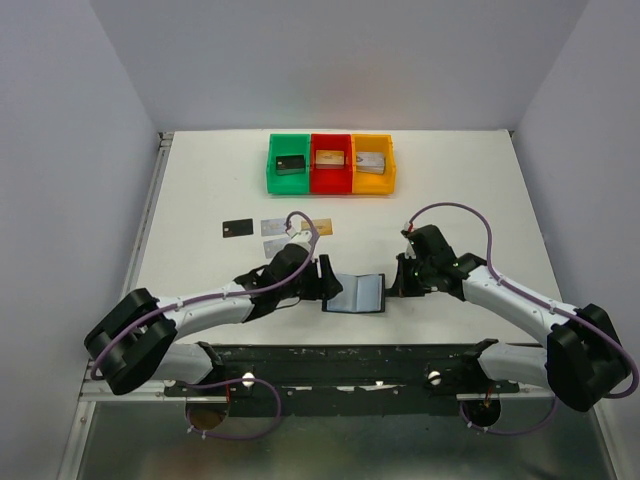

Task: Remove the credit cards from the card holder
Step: Remove the credit card from the card holder.

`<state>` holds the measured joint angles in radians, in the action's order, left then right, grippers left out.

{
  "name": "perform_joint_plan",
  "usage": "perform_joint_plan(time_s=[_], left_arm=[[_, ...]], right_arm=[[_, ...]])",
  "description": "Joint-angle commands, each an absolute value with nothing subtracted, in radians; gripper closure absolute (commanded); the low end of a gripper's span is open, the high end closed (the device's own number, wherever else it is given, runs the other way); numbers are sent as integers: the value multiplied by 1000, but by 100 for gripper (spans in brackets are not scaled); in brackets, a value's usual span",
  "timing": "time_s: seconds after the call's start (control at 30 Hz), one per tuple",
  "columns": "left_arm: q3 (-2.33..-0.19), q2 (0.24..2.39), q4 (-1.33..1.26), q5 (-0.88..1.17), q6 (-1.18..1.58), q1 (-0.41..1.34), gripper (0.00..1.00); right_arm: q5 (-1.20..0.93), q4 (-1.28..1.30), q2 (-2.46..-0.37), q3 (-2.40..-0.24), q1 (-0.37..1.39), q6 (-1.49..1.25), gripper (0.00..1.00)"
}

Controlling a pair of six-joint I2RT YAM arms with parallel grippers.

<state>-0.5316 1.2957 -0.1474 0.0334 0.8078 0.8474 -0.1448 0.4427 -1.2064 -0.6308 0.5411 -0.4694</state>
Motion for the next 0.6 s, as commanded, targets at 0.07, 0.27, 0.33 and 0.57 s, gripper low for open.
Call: perform_joint_plan(time_s=[0.07,0.27,0.33,0.57], left_arm=[[-548,1341,-181,46,795,877,30],[-566,1385,-195,78,790,894,30],[-565,1394,-196,78,792,899,31],[-558,1420,-212,87,801,905,31]], right_arm=[[-137,440,-1213,-626,535,-463,100],[-137,439,-1212,-624,535,-463,100],[-137,439,-1210,-624,534,-465,100],[-138,439,-1210,-623,535,-463,100]])
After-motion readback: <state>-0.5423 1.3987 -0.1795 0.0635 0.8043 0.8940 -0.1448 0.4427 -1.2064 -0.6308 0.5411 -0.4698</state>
